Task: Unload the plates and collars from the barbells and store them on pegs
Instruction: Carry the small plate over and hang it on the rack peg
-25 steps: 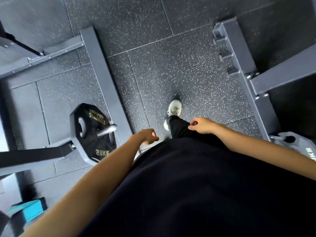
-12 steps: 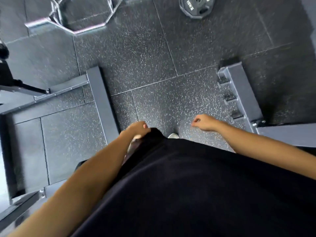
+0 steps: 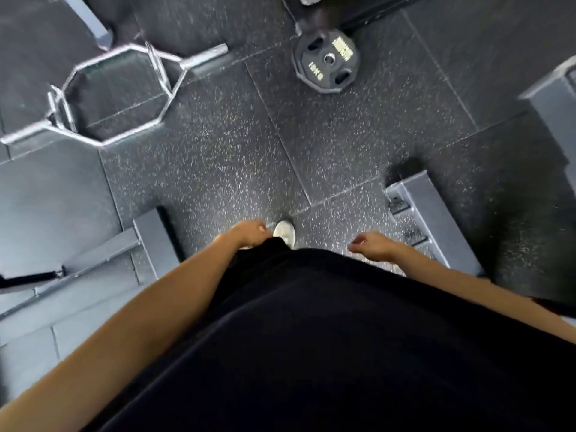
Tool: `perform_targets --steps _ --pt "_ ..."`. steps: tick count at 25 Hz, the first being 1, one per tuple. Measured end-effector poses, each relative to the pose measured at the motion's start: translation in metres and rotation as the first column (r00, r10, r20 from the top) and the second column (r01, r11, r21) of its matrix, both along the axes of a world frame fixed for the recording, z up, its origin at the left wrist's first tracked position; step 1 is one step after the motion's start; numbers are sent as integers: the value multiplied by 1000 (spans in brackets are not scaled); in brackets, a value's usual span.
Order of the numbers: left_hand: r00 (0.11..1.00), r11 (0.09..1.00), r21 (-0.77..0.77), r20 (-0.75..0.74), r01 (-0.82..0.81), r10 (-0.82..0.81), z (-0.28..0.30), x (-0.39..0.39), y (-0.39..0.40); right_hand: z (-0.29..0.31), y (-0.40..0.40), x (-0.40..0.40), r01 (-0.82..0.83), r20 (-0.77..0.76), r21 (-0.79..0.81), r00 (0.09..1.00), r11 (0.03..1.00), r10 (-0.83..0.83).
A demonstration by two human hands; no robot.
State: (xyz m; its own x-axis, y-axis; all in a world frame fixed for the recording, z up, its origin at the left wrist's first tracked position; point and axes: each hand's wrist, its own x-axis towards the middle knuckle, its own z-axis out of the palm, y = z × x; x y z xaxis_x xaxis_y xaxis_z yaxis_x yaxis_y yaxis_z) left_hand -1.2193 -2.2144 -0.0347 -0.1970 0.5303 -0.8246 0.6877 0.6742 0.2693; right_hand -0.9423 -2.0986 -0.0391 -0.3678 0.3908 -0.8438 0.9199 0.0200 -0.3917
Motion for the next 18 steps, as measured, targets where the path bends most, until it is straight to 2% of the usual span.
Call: perform_targets --steps 3,6,9,11,13,15,18 --pt "989 987 -60 7 146 -145 4 -53 90 11 68 -37 171 -104 48 981 984 -165" --pt "952 945 -113 45 306 -302 11 -68 195 13 149 -57 306 -116 127 949 944 -292" --pt "912 896 -170 57 410 -407 0 -72 303 -5 238 -60 381 -52 52 924 923 -378" --pt "874 855 -189 44 483 -485 -7 -69 371 -19 299 -58 361 -35 13 932 933 -360" --pt "848 832 -181 26 525 -530 -4 -62 445 -17 367 -48 349 -15 46 937 936 -349" --pt "835 823 -159 19 546 -550 8 -51 528 -8 438 -33 411 3 53 911 910 -411" --pt "860 859 -51 -11 510 -511 21 -35 639 8 532 -3 507 5 83 861 858 -509"
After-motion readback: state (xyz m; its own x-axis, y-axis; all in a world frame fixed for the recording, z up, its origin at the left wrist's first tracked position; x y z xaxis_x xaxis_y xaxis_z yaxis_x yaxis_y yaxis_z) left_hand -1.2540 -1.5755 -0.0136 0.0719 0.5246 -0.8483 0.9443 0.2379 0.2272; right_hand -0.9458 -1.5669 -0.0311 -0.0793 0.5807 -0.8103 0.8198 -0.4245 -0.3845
